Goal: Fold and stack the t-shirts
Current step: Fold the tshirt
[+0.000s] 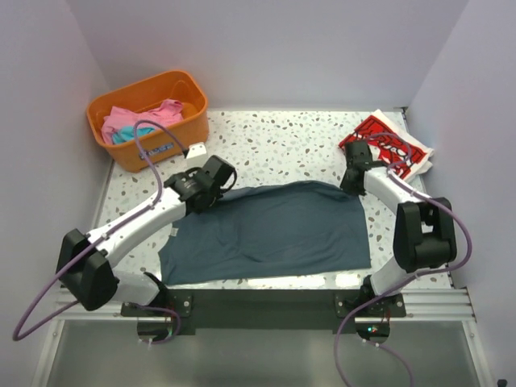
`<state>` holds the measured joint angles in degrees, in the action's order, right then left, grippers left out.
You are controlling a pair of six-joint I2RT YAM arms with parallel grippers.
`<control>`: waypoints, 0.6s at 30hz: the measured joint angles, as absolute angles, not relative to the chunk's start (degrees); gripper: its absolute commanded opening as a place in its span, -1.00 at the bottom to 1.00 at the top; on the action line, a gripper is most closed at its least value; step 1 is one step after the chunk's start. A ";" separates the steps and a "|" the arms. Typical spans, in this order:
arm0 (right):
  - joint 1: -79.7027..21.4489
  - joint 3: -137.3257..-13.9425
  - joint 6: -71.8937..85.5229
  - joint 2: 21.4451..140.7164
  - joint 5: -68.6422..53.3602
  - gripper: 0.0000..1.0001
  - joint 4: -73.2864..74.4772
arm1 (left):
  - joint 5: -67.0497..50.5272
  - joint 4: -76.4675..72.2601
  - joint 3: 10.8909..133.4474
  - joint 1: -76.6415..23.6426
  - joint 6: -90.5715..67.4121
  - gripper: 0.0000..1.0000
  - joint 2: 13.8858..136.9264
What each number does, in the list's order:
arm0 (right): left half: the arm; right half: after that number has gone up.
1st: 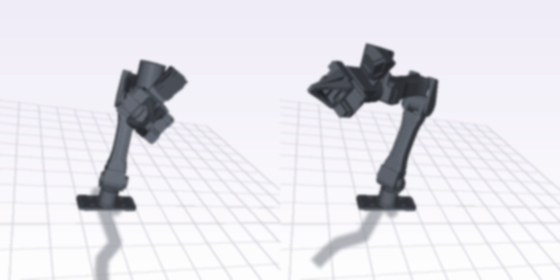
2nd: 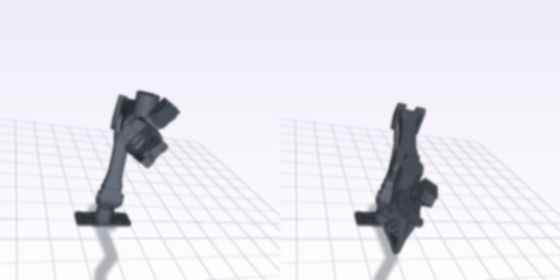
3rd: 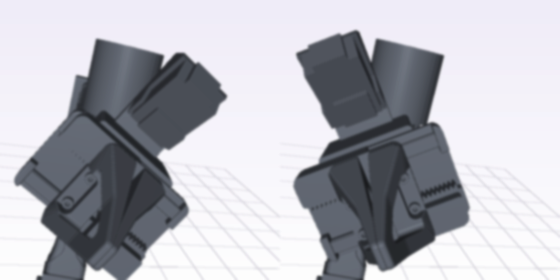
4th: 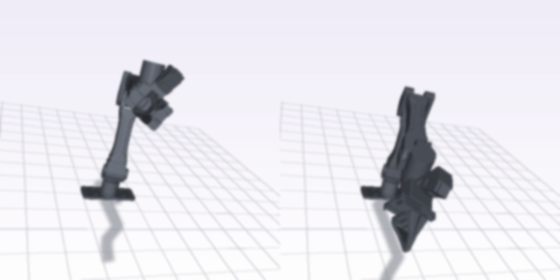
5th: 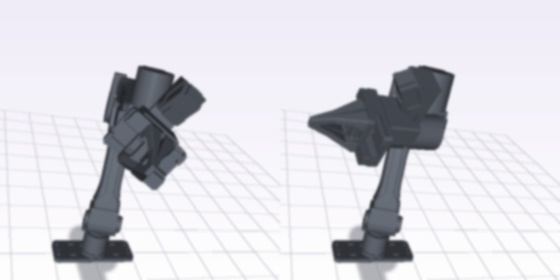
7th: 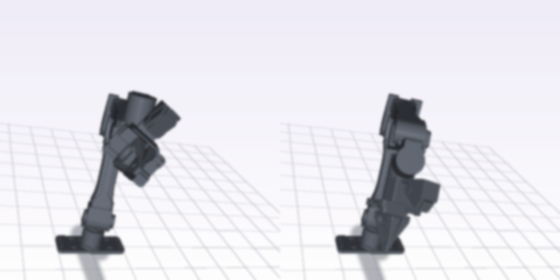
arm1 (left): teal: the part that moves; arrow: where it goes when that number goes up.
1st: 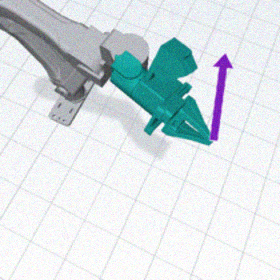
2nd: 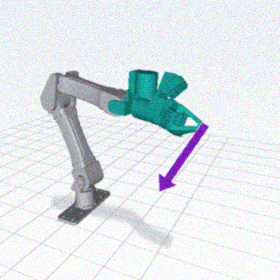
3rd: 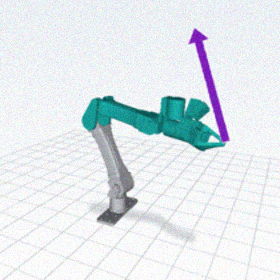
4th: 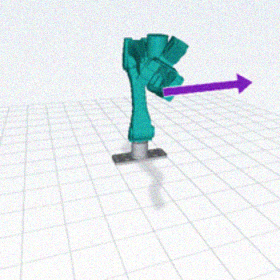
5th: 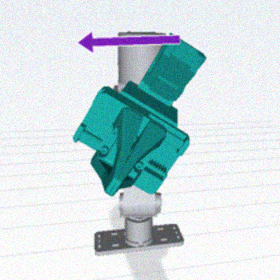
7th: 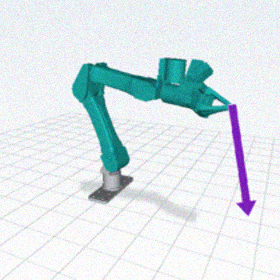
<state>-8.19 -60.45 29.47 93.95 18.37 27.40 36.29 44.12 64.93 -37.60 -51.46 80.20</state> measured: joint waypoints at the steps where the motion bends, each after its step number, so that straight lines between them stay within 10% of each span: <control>1: -8.19 -59.55 29.47 92.84 18.24 -1.00 27.31 | 36.27 44.64 63.70 -38.46 -52.18 -1.00 78.50; 18: -8.19 -50.48 28.40 81.25 18.09 -1.00 27.57 | 35.16 56.38 53.17 -51.44 -62.98 -1.00 65.69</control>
<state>-8.19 -50.48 28.40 81.25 18.09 27.57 35.16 56.38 53.17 -51.44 -62.98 65.69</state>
